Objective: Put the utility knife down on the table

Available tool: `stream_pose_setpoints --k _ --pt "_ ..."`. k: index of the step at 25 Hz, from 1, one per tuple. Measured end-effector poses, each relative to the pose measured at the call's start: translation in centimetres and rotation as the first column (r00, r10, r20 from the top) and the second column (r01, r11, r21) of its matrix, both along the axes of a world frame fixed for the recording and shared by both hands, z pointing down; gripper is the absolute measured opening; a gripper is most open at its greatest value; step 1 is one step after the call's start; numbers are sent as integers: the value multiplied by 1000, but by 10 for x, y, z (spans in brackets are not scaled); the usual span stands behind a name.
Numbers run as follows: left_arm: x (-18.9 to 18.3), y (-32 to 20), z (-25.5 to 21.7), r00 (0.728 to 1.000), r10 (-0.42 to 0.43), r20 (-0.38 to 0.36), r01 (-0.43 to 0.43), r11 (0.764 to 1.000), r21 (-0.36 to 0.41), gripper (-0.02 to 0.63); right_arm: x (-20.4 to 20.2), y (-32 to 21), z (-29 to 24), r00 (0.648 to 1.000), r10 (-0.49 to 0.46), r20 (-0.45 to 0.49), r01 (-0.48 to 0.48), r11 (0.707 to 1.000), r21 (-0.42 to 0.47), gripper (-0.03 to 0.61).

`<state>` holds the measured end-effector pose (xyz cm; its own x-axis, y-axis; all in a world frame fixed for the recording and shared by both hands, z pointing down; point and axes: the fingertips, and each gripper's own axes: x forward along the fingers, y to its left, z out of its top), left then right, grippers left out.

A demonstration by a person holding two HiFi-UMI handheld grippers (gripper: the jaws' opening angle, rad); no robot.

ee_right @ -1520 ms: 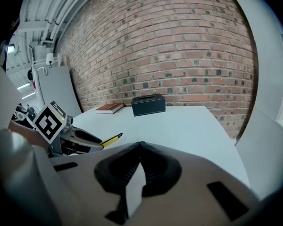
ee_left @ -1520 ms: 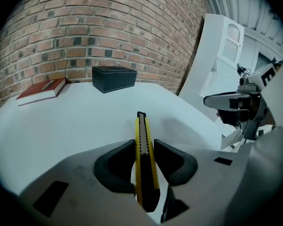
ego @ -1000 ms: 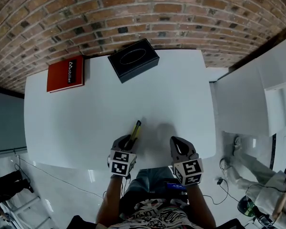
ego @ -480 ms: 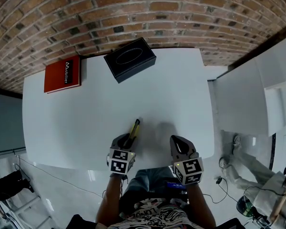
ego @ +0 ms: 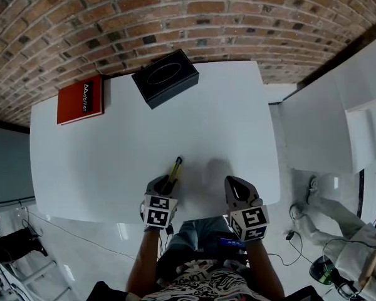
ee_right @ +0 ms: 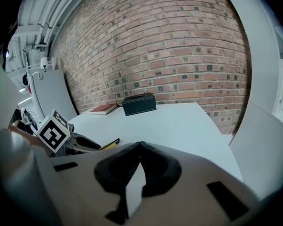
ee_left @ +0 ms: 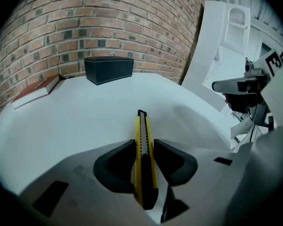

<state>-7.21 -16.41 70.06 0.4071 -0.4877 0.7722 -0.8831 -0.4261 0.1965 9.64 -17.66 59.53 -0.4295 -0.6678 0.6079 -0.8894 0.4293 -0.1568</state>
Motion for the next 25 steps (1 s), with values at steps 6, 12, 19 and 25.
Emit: stream_pose_setpoints --k 6,12,19,25 --pt "0 0 -8 999 -21 -38 21 1000 3 129 1 3 -10 1000 10 4 -10 1000 25 0" --pt "-3 -4 -27 993 -54 -108 57 998 30 129 2 4 -21 999 34 17 -35 998 52 0" --pt "-7 -9 -72 989 -51 -138 71 987 146 103 -13 5 -41 996 49 76 -56 994 90 0" --pt "-17 -19 -114 973 -80 -218 129 967 220 51 -25 5 -59 998 25 50 -32 991 131 0"
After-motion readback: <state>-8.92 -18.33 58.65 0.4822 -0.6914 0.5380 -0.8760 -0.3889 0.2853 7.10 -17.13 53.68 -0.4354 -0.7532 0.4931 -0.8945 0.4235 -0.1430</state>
